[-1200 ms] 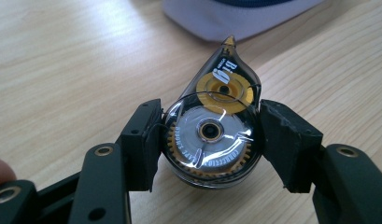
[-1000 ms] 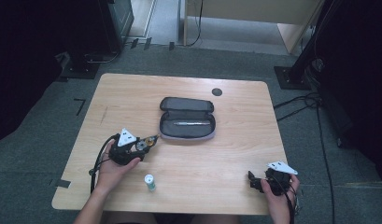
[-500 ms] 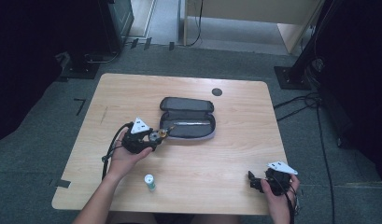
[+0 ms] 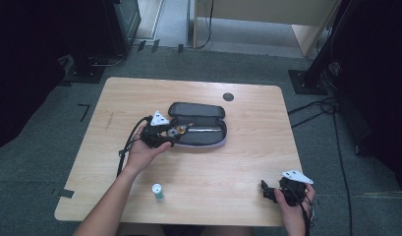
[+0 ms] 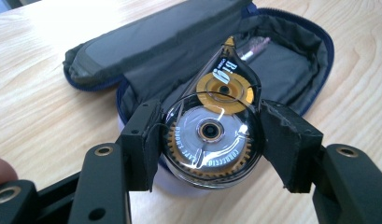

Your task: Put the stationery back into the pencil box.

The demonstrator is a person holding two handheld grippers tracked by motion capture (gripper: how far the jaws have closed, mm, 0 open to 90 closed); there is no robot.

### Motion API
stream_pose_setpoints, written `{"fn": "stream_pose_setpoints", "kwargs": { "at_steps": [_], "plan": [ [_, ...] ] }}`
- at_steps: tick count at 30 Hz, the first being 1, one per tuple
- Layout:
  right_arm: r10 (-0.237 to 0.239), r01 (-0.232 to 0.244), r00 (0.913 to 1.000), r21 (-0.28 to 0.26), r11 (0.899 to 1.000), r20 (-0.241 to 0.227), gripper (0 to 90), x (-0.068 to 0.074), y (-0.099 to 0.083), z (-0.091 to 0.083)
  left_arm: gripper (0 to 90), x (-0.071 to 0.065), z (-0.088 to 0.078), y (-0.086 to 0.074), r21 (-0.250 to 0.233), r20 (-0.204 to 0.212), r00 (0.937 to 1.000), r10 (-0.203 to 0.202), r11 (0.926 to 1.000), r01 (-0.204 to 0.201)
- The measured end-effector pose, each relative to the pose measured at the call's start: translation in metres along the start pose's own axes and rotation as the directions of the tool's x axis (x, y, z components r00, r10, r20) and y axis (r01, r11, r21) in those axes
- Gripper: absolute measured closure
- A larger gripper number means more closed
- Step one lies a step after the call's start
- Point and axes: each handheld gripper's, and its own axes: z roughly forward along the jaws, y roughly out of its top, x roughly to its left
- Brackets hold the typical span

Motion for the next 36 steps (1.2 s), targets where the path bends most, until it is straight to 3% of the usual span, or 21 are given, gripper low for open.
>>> {"fn": "stream_pose_setpoints", "kwargs": {
  "at_steps": [3,10,23,30,36],
  "plan": [
    [0.000,0.000,1.0000,0.000,1.000,0.000,0.0,0.000,0.000,0.000,41.9,0.003,0.007,0.005,0.011,0.031,0.9993,-0.020,0.9998,0.019],
    [0.000,0.000,1.0000,0.000,1.000,0.000,0.0,0.000,0.000,0.000,41.8,0.002,0.027,0.014,0.071,0.043,0.9991,0.001,0.9974,-0.004],
    [0.000,0.000,1.0000,0.000,1.000,0.000,0.0,0.000,0.000,0.000,41.6,0.003,0.049,0.018,0.181,0.000,0.9999,-0.011,0.9834,0.011],
    [0.000,0.000,1.0000,0.000,1.000,0.000,0.0,0.000,0.000,0.000,36.0,0.002,0.049,0.019,0.177,-0.004,0.9997,-0.023,0.9840,0.023],
    [0.000,0.000,1.0000,0.000,1.000,0.000,0.0,0.000,0.000,0.000,28.9,0.000,0.035,0.022,0.141,0.010,0.9994,-0.034,0.9895,0.032]
  ]
}}
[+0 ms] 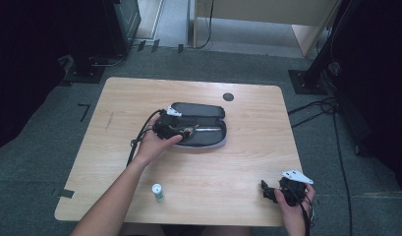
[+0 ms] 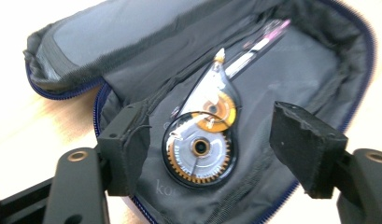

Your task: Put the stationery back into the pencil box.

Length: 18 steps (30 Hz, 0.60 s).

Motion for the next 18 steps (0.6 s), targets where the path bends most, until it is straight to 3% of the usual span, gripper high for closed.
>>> {"fn": "stream_pose_setpoints", "kwargs": {
  "at_steps": [8,18],
  "plan": [
    [0.000,0.000,1.0000,0.000,1.000,0.000,0.0,0.000,0.000,0.000,12.1,0.004,-0.031,-0.011,-0.083,0.004,0.9997,-0.026,0.9962,0.026],
    [0.000,0.000,1.0000,0.000,1.000,0.000,0.0,0.000,0.000,0.000,0.0,0.029,-0.058,-0.054,-0.098,-0.035,0.9928,-0.115,0.9890,0.111]
  ]
}}
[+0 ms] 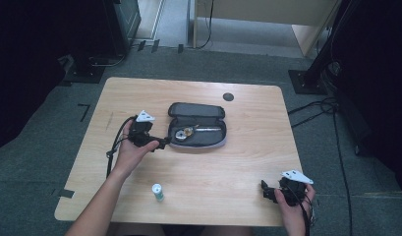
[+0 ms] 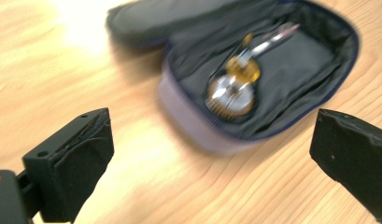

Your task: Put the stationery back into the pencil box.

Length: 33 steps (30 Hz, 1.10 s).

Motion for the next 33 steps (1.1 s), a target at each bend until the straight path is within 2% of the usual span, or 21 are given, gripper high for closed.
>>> {"fn": "stream_pose_setpoints", "kwargs": {
  "at_steps": [2,4,6,12,18,24,27,29,33],
  "plan": [
    [-0.001,0.001,1.0000,0.000,1.000,0.000,0.0,0.000,0.000,0.000,0.0,0.006,-0.005,-0.009,0.003,-0.013,0.9998,-0.017,0.9999,0.017],
    [0.000,0.000,1.0000,0.000,1.000,0.000,0.0,0.000,0.000,0.000,0.0,0.012,-0.011,-0.021,0.004,-0.050,0.9977,-0.047,0.9989,0.048],
    [0.000,0.000,1.0000,0.000,1.000,0.000,0.0,0.000,0.000,0.000,0.0,0.017,-0.017,-0.032,0.002,-0.052,0.9967,-0.062,0.9981,0.062],
    [0.000,0.000,1.0000,0.000,1.000,0.000,0.0,0.000,0.000,0.000,0.0,0.021,-0.029,-0.059,0.006,-0.095,0.9939,-0.057,0.9983,0.058],
    [0.000,0.000,1.0000,0.000,1.000,0.000,0.0,0.000,0.000,0.000,0.0,0.026,-0.039,-0.082,0.016,-0.127,0.9865,-0.103,0.9943,0.106],
    [0.000,0.000,1.0000,0.002,1.000,0.000,0.0,0.000,0.000,0.000,0.0,0.030,-0.048,-0.107,0.015,-0.182,0.9729,-0.142,0.9890,0.147],
    [0.000,0.000,1.0000,0.001,1.000,0.000,0.0,0.000,0.000,0.000,0.0,0.029,-0.054,-0.120,0.013,-0.219,0.9653,-0.142,0.9889,0.148],
    [0.000,0.000,1.0000,0.002,1.000,0.000,0.0,0.000,0.000,0.000,0.0,0.027,-0.058,-0.129,0.018,-0.260,0.9551,-0.143,0.9881,0.153],
    [0.000,0.000,1.0000,0.002,1.000,0.000,0.0,0.000,0.000,0.000,0.0,0.025,-0.068,-0.146,-0.010,-0.288,0.9429,-0.167,0.9851,0.172]
  ]
}}
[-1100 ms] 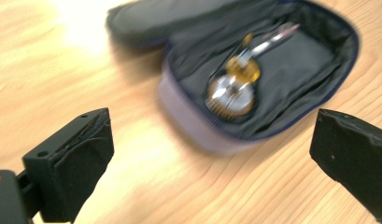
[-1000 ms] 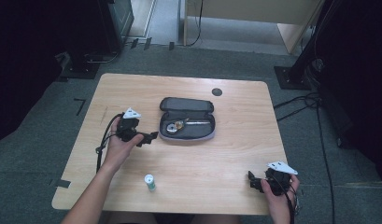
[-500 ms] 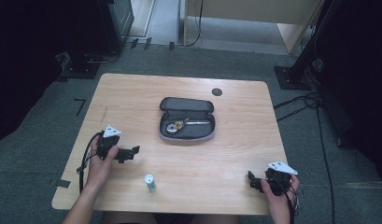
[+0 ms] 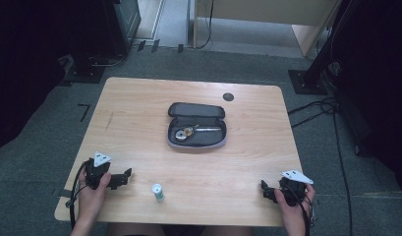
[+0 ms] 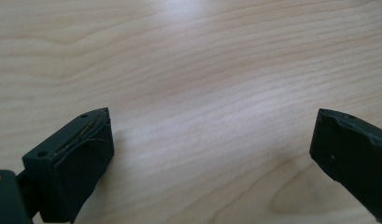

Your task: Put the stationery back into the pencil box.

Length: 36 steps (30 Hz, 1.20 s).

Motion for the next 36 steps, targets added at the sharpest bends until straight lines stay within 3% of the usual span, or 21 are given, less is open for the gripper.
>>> {"fn": "stream_pose_setpoints", "kwargs": {
  "at_steps": [8,14,17,24,30,36],
  "plan": [
    [0.001,-0.001,1.0000,0.000,1.000,0.000,0.0,0.000,0.000,0.000,0.0,-0.004,0.000,-0.005,0.012,-0.059,0.9974,0.042,0.9991,-0.042],
    [0.031,-0.031,0.9995,-0.017,0.999,-0.008,2.2,-0.003,0.001,-0.001,0.0,-0.004,0.000,-0.005,0.015,-0.058,0.9972,0.047,0.9988,-0.047],
    [0.052,-0.054,0.9973,-0.034,0.998,-0.052,2.6,0.001,0.004,-0.004,0.0,-0.004,0.000,-0.005,0.016,-0.058,0.9972,0.048,0.9988,-0.047],
    [-0.011,0.001,0.9917,-0.075,0.997,-0.128,3.8,0.039,0.020,-0.009,0.0,-0.004,0.000,-0.005,0.015,-0.058,0.9972,0.048,0.9988,-0.047],
    [-0.057,0.031,0.9723,-0.114,0.993,-0.227,5.9,0.076,0.036,-0.012,0.0,-0.004,0.000,-0.005,0.015,-0.058,0.9972,0.047,0.9988,-0.046],
    [-0.094,0.055,0.9567,-0.145,0.988,-0.276,10.1,0.104,0.046,-0.013,0.0,-0.004,0.000,-0.005,0.014,-0.058,0.9972,0.047,0.9988,-0.046]
  ]
}}
